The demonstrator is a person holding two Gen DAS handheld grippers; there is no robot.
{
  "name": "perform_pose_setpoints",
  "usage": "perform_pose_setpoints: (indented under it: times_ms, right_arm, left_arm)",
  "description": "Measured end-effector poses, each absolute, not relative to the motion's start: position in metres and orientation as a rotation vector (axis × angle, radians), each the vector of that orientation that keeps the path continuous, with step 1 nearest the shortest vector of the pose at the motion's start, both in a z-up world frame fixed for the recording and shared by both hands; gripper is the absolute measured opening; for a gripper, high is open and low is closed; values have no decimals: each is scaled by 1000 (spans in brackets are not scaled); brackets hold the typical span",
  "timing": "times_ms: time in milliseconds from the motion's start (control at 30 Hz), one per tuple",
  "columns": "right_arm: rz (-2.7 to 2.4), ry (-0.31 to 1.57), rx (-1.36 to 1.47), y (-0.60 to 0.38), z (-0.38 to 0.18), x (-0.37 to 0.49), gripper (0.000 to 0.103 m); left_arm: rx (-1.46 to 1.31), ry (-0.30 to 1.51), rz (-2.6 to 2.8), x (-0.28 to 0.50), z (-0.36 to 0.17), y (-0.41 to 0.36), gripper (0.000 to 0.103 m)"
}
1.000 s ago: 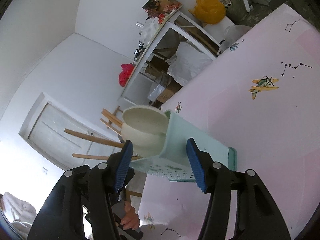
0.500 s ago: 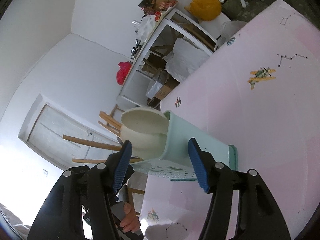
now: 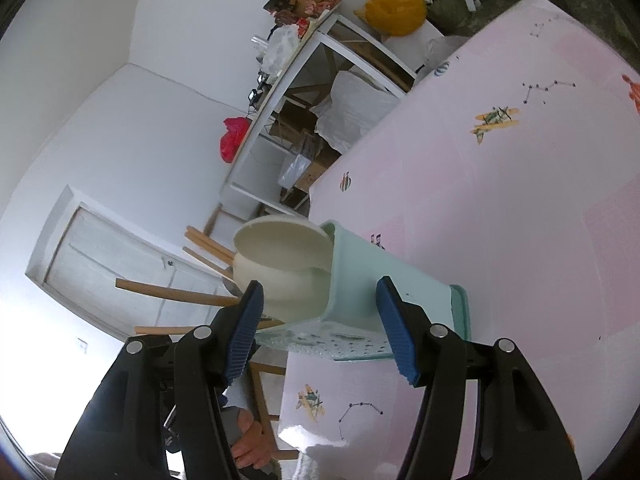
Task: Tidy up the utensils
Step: 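Lift and tilt the green holder with the right gripper, then set the green holder down upright on the table and release it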
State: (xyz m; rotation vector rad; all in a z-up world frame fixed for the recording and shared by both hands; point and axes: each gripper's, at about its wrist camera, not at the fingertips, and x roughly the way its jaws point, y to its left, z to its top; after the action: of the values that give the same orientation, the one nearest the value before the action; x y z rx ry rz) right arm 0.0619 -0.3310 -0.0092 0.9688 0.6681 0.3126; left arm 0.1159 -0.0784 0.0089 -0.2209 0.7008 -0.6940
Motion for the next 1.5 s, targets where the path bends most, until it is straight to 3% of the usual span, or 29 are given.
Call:
perform_pose_setpoints:
  times_ms: [200, 333, 533, 767, 933, 1500]
  right_arm:
    - [248, 648, 915, -335, 2, 36, 58]
    - [65, 668, 696, -319, 17, 9, 58]
    - [-106, 741, 329, -257, 23, -5, 69]
    - [-217, 738, 148, -217, 25, -6, 89]
    - [-268, 680, 72, -205, 38, -12, 96]
    - [-329, 688, 54, -205, 39, -25, 96]
  left_arm:
    - [-161, 720, -612, 96, 8, -63, 94]
    - [-49, 737, -504, 72, 3, -56, 95]
    - [80, 734, -417, 41, -1, -61, 95]
    - [96, 728, -342, 32, 9, -62, 95]
    - [96, 717, -286, 30, 19, -58, 95]
    - [89, 716, -193, 22, 31, -54, 95]
